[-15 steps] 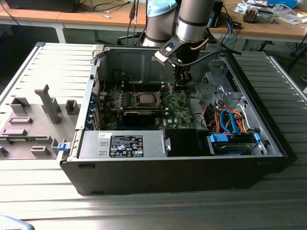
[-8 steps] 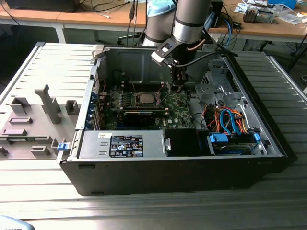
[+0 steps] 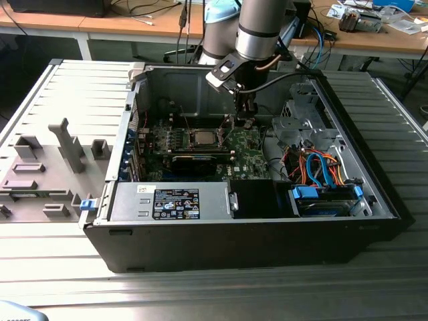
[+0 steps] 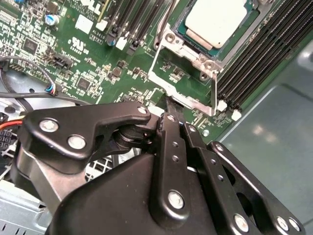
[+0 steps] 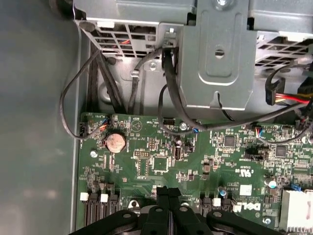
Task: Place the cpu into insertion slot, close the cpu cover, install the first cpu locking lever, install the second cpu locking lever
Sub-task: 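Close the cpu cover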
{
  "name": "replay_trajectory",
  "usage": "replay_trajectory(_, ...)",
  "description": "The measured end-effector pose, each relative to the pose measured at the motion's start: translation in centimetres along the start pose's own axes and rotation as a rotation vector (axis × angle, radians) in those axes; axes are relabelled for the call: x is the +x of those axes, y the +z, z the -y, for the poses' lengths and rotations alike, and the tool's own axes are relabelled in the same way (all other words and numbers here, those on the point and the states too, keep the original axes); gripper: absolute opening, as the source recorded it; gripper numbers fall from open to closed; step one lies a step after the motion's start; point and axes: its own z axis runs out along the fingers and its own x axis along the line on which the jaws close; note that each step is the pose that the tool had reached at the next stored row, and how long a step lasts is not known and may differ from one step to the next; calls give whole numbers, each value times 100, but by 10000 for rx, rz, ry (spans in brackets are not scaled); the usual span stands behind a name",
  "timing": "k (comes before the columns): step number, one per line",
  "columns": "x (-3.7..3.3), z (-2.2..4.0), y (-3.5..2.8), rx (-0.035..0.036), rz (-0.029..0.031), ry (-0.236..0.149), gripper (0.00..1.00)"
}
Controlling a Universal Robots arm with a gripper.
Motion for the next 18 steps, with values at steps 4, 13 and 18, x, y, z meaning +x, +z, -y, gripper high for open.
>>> replay_trajectory(4,5,70,1,-33,2,2,11)
replay_trajectory(13,14,211,5,-102,6,2,11)
replay_trajectory(18,19,280,6,-125,9,5,11)
